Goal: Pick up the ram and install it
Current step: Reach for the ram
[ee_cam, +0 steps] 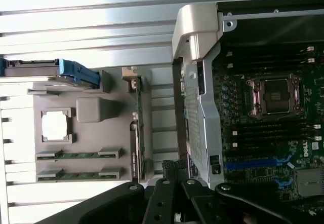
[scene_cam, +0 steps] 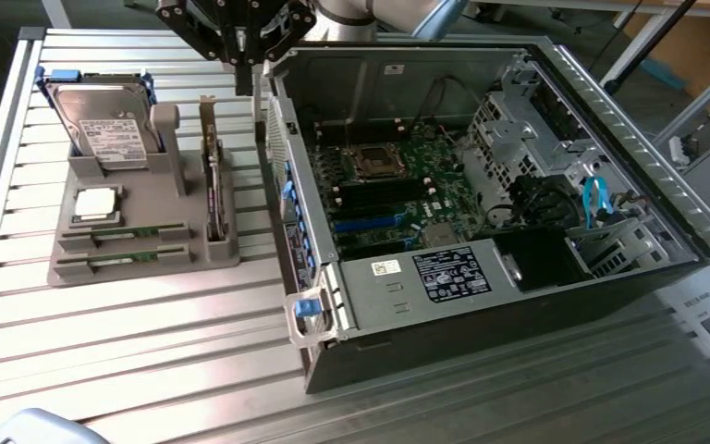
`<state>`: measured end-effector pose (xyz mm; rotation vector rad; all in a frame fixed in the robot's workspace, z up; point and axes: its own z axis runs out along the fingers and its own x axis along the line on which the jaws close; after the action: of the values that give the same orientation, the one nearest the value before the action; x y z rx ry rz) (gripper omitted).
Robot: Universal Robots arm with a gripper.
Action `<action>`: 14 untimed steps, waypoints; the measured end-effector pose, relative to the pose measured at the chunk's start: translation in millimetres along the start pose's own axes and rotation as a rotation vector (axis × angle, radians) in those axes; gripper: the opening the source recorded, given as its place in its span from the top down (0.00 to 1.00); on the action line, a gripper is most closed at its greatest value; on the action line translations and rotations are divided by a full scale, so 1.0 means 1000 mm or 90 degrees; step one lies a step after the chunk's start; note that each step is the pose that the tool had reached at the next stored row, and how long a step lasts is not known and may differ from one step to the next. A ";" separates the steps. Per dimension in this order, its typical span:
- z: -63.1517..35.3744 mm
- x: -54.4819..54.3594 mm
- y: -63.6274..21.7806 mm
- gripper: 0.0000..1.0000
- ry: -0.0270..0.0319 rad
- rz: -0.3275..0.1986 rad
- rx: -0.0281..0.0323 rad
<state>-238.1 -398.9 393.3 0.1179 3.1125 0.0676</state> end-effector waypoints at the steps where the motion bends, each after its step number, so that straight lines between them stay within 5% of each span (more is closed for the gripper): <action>1: -0.0001 0.002 -0.0001 0.90 0.0000 0.000 0.0000; 14: -0.0007 0.026 -0.0020 0.90 0.0000 0.000 0.0000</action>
<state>-264.5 -398.9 393.3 0.1180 3.1125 0.0676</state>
